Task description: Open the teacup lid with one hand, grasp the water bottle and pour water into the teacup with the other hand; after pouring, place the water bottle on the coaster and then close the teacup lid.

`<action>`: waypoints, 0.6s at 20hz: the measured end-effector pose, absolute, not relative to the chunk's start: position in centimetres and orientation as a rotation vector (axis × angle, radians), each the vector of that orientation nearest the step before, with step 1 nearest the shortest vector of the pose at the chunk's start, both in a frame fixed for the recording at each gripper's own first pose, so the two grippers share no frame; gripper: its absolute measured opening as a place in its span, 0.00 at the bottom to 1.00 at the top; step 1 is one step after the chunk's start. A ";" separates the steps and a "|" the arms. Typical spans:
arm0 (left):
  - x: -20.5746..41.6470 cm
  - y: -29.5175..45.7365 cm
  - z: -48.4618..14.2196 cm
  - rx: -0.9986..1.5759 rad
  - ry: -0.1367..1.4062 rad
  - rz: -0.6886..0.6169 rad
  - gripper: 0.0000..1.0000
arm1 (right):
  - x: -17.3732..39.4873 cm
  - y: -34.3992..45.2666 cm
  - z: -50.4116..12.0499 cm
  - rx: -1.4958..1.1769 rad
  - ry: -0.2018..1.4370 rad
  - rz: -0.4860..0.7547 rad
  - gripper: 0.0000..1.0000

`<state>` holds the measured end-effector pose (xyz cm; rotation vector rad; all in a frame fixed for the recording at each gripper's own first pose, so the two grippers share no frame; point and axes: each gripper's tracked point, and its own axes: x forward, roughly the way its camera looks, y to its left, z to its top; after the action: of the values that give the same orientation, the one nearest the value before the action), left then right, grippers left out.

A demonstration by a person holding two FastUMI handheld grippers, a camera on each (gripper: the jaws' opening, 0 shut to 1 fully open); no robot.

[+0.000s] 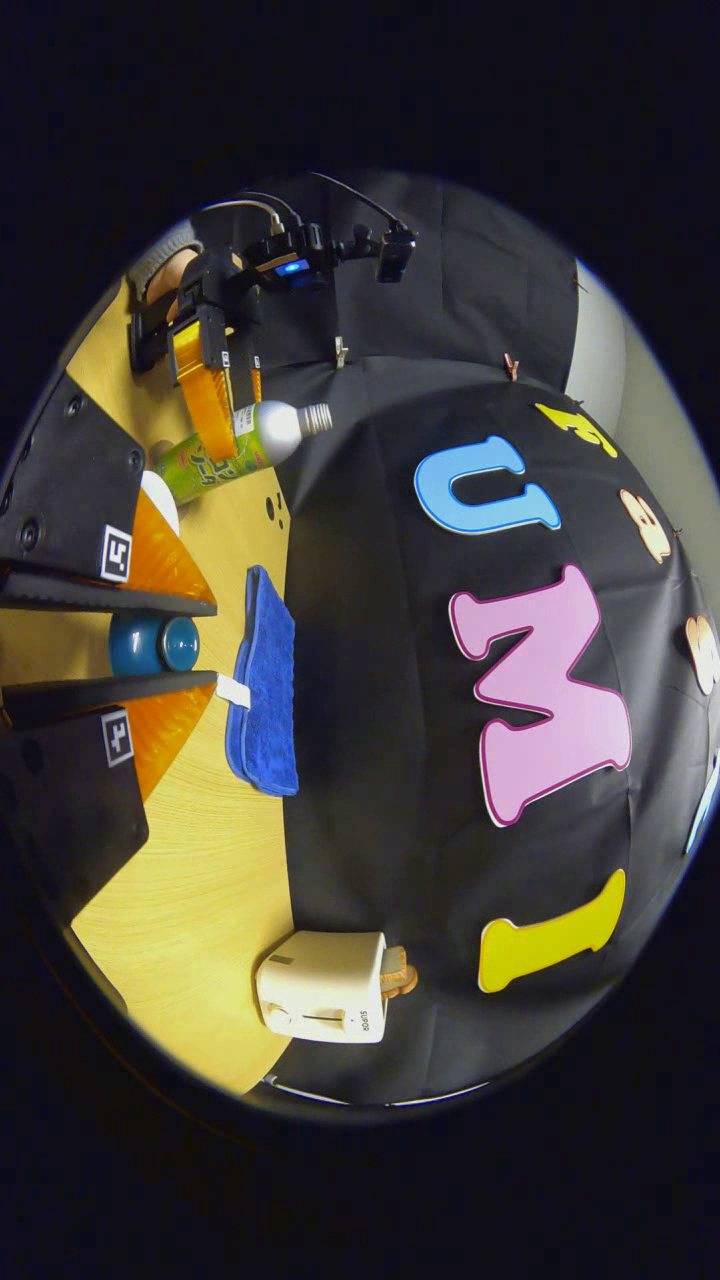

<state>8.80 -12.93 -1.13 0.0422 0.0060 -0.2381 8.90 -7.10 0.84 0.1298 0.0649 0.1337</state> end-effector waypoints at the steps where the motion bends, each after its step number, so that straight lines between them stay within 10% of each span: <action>1: 8.6 -12.7 -1.1 0.049 0.007 -0.233 0.96 | 8.9 -7.0 0.9 0.133 0.064 0.138 0.31; 12: 0.7 -10.6 -2.5 -0.003 0.003 -0.167 0.95 | 10.0 0.3 -0.3 0.050 0.094 0.258 0.31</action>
<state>0.66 -10.58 -2.46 -0.0026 0.0030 -0.1671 9.97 0.28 -0.27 0.0499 0.0936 0.2577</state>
